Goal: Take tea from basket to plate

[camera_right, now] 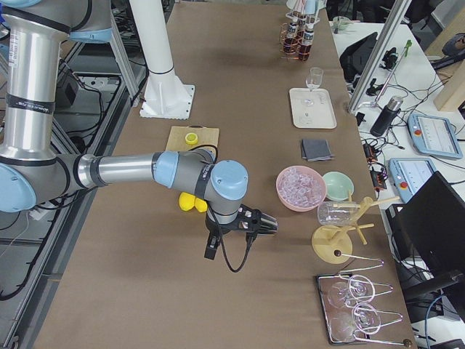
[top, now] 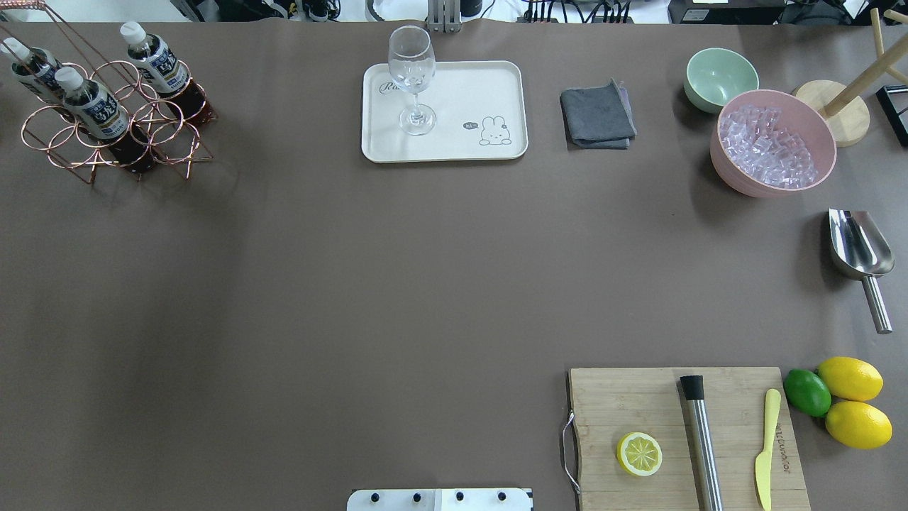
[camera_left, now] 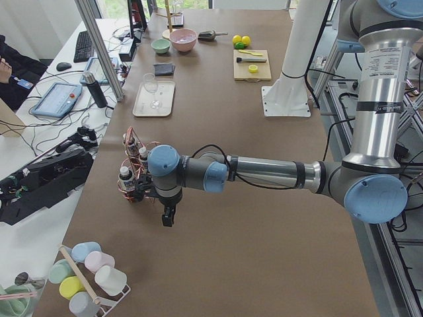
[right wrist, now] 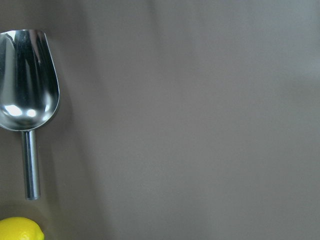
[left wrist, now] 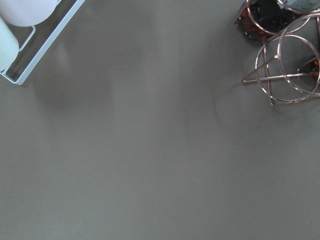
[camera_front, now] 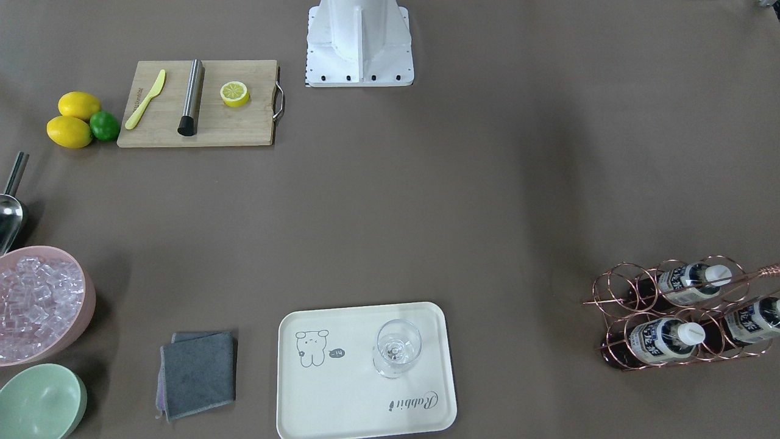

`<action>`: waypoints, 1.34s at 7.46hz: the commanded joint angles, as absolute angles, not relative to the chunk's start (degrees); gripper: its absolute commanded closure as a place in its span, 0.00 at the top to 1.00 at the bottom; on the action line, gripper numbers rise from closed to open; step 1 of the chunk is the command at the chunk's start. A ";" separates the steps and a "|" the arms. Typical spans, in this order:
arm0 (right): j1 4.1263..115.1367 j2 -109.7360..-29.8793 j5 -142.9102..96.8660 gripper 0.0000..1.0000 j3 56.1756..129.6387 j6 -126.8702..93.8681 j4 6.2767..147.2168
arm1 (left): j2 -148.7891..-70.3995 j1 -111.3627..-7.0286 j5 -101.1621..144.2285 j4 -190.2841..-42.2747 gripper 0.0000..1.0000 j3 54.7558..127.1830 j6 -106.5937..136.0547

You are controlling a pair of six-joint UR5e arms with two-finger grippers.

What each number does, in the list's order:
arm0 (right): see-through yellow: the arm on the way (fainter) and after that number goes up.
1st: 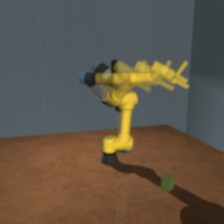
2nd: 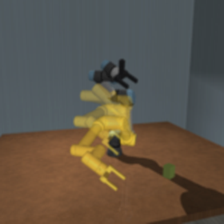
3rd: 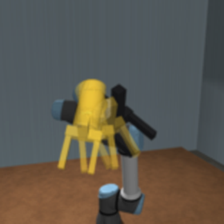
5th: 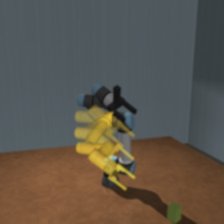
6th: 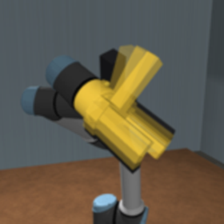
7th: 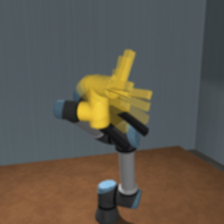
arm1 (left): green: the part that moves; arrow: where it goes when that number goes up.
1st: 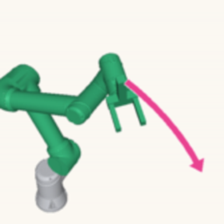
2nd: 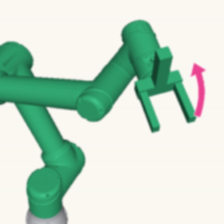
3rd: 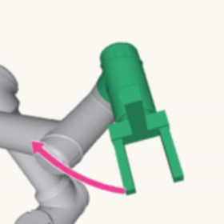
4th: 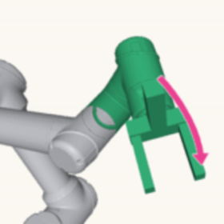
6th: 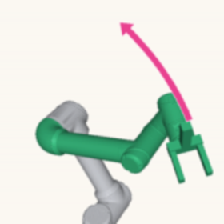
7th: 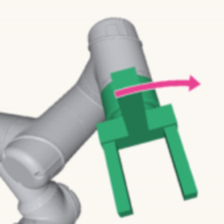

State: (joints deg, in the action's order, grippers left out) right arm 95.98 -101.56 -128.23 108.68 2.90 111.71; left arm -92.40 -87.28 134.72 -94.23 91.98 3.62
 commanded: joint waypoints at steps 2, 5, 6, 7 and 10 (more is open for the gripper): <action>95.98 -101.51 -128.15 1.00 108.11 2.90 111.62 | -98.07 -87.36 134.56 -93.26 0.99 92.99 2.99; 95.98 -101.51 -128.15 1.00 108.11 2.90 111.62 | -108.23 -87.90 131.51 -81.43 0.99 92.99 -15.41; 95.98 -101.51 -128.23 1.00 107.93 2.99 111.62 | -112.72 -87.54 127.13 -79.65 0.99 92.90 -23.82; 95.98 -101.51 -128.15 1.00 107.76 2.99 111.62 | -113.81 -87.54 127.53 -78.24 0.99 93.51 -32.35; 95.98 -101.51 -128.23 1.00 106.97 2.99 111.62 | -118.02 -81.87 132.51 -77.78 0.99 93.17 -46.98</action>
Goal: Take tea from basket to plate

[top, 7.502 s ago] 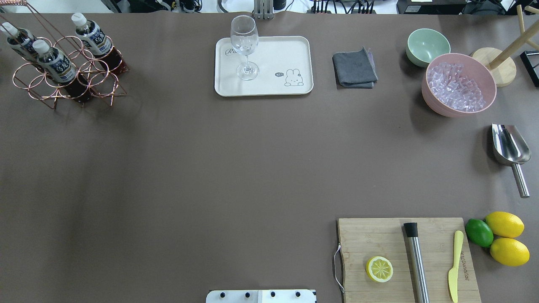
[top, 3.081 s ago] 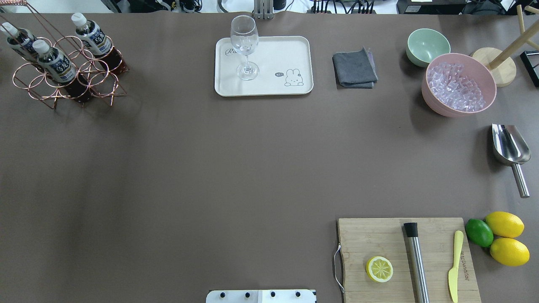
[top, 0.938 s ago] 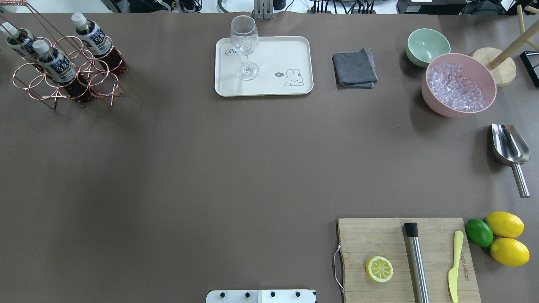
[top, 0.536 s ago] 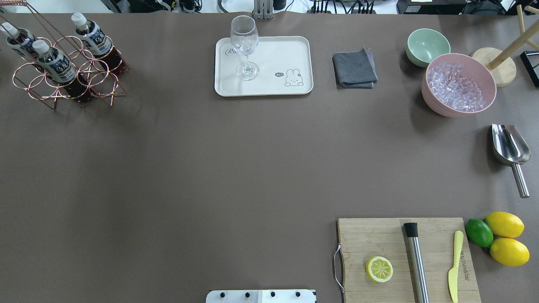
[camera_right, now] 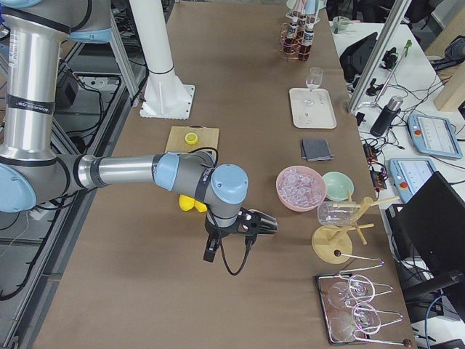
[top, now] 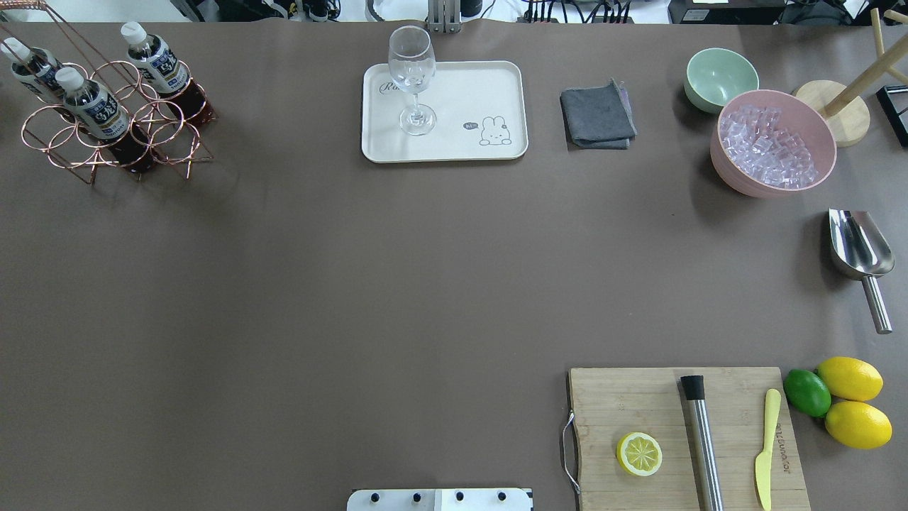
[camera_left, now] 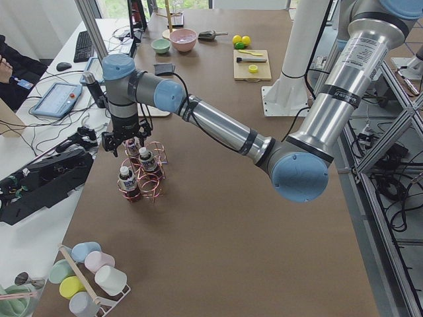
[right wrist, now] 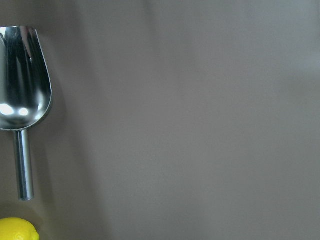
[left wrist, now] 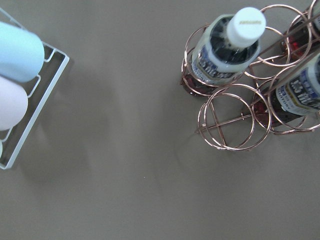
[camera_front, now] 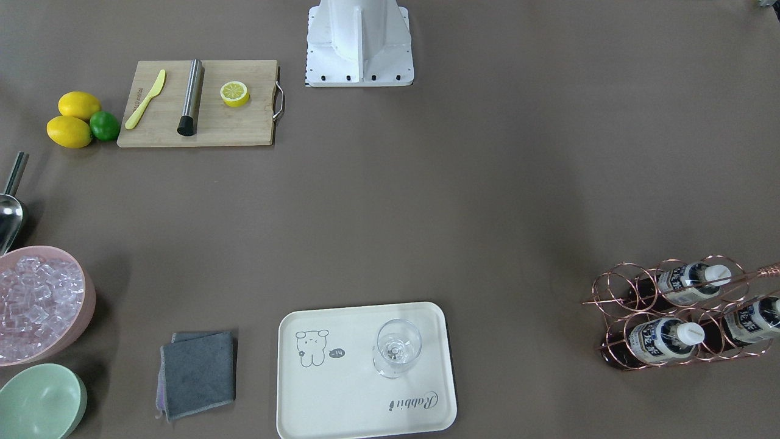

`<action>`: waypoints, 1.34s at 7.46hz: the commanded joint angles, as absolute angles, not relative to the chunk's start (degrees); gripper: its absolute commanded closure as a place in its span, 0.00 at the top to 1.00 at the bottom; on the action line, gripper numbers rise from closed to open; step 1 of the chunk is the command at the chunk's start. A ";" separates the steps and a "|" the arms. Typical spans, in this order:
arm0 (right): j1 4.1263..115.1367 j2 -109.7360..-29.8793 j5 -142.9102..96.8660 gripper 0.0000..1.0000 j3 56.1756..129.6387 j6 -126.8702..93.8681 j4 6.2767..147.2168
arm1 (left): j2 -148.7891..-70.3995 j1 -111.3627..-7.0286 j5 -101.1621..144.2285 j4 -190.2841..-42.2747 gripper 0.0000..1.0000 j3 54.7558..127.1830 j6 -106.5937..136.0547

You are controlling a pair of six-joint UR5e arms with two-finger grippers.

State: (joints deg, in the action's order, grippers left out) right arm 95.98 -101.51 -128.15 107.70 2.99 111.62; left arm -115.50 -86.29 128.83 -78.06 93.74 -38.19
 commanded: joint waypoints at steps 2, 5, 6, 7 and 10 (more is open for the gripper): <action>95.98 -101.60 -128.14 1.00 106.61 2.99 111.62 | -123.37 -78.24 132.98 -77.96 0.99 88.28 -47.72; 95.98 -101.86 -128.14 1.00 106.00 2.99 111.62 | -127.62 -77.78 133.15 -78.13 0.99 82.71 -51.14; 95.98 -101.95 -128.14 1.00 105.74 2.99 111.62 | -127.36 -77.96 133.15 -78.05 0.99 82.79 -52.28; 95.98 -101.95 -128.14 1.00 105.38 2.99 111.62 | -126.22 -78.22 133.24 -78.05 0.99 83.23 -52.73; 95.98 -101.78 -128.14 1.00 104.16 2.99 111.53 | -124.10 -79.27 133.33 -78.22 0.98 83.41 -55.81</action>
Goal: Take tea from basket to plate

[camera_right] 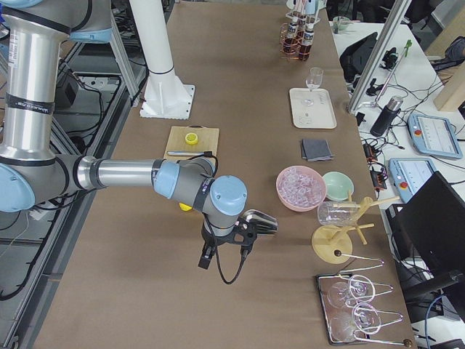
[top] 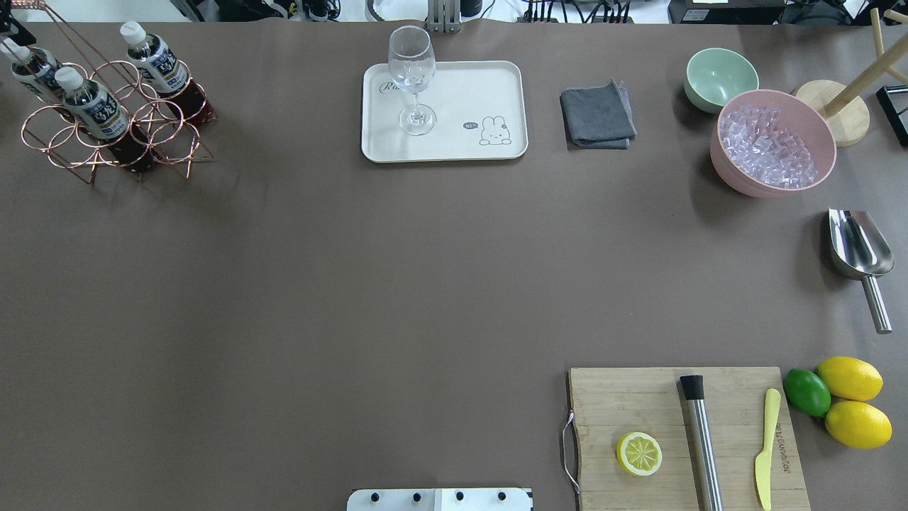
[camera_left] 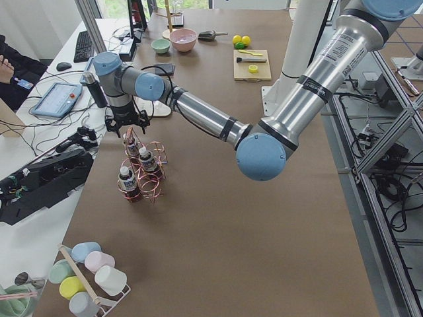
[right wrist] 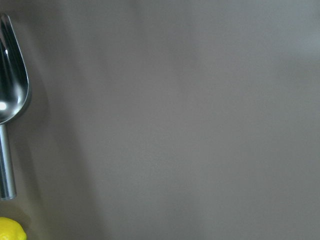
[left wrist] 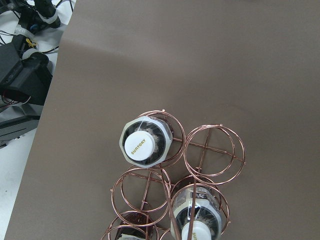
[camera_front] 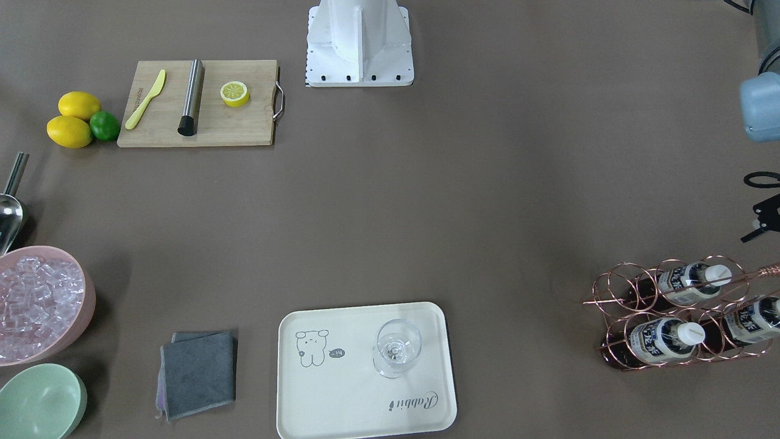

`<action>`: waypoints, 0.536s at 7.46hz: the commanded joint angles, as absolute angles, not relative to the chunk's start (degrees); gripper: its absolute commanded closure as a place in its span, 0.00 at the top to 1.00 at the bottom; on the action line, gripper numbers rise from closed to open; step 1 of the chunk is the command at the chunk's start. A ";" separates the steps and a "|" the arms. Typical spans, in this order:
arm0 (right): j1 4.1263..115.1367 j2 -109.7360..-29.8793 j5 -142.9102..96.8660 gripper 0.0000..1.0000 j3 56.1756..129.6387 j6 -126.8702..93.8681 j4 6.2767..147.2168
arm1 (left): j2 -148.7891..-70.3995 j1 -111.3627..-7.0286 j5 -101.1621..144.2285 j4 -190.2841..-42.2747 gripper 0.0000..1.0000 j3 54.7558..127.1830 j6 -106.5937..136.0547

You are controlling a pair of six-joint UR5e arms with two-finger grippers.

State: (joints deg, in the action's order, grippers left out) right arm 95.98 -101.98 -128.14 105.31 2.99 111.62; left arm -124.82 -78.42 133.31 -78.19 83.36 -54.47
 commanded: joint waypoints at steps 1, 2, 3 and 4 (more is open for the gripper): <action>95.98 -101.60 -128.14 1.00 103.54 2.99 111.53 | -124.01 -79.45 133.33 -78.14 0.91 83.32 -55.81; 95.98 -101.60 -128.14 1.00 103.54 2.99 111.53 | -124.01 -79.54 133.33 -78.05 0.44 83.41 -57.20; 95.98 -101.60 -128.14 1.00 103.45 2.99 111.53 | -123.93 -79.72 133.33 -77.96 0.02 83.67 -57.83; 95.98 -101.60 -128.14 1.00 102.93 2.99 111.53 | -124.01 -80.06 133.07 -77.96 0.00 84.02 -57.92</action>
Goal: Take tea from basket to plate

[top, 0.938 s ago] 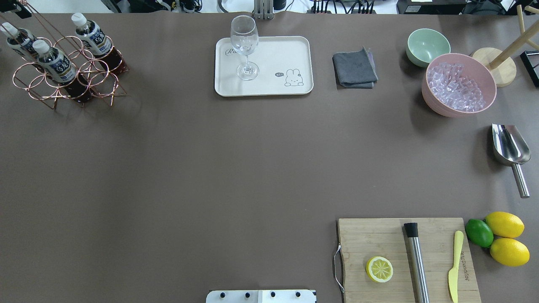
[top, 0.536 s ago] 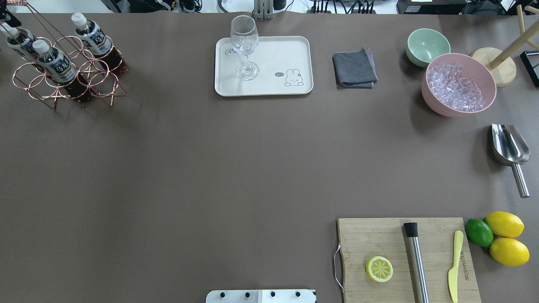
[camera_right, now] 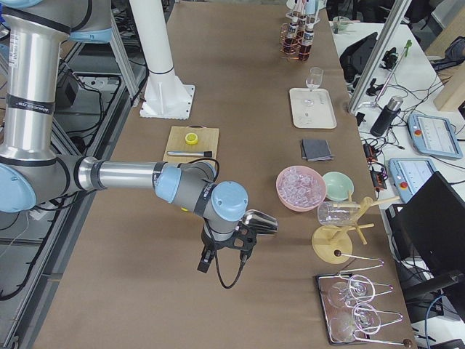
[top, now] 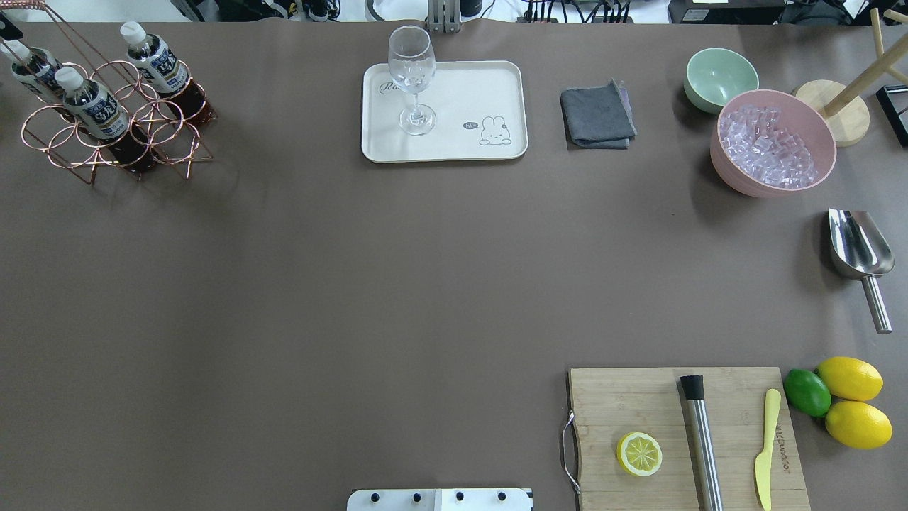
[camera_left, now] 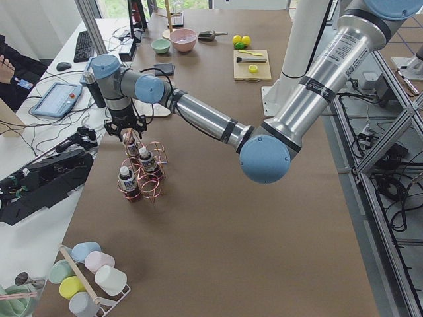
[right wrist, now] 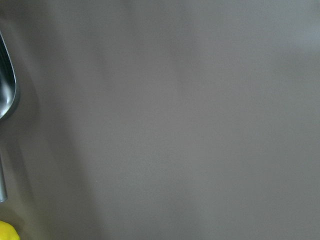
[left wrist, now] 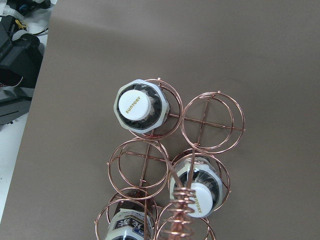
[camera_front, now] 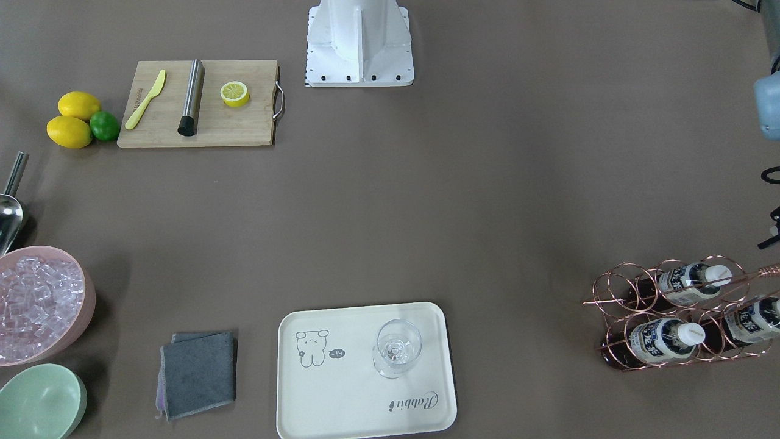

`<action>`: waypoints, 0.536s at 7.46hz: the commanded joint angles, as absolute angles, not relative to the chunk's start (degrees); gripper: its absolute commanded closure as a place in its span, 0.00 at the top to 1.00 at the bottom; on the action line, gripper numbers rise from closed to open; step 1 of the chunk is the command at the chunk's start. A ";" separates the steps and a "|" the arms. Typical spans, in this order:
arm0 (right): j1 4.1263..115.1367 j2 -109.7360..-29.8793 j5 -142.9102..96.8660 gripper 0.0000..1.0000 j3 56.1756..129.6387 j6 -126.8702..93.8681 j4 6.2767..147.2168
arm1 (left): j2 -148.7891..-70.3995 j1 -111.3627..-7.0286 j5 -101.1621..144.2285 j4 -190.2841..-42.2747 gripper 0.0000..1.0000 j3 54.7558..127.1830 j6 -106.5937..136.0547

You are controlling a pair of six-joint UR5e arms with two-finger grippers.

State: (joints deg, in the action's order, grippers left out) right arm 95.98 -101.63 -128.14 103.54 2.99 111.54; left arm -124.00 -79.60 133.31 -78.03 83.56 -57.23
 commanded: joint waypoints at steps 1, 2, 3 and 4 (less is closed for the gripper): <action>95.98 -101.60 -128.14 1.00 102.83 2.99 111.53 | -124.01 -80.16 133.24 -77.78 0.00 83.94 -57.92; 95.98 -101.60 -128.14 1.00 102.40 2.99 111.53 | -123.49 -80.50 133.42 -77.70 0.00 84.20 -57.92; 95.98 -101.51 -128.14 1.00 101.70 2.99 111.53 | -123.57 -81.03 135.33 -76.65 0.00 84.29 -57.92; 95.98 -101.51 -127.97 1.00 101.52 2.99 111.53 | -123.84 -82.08 136.31 -73.16 0.00 87.16 -57.92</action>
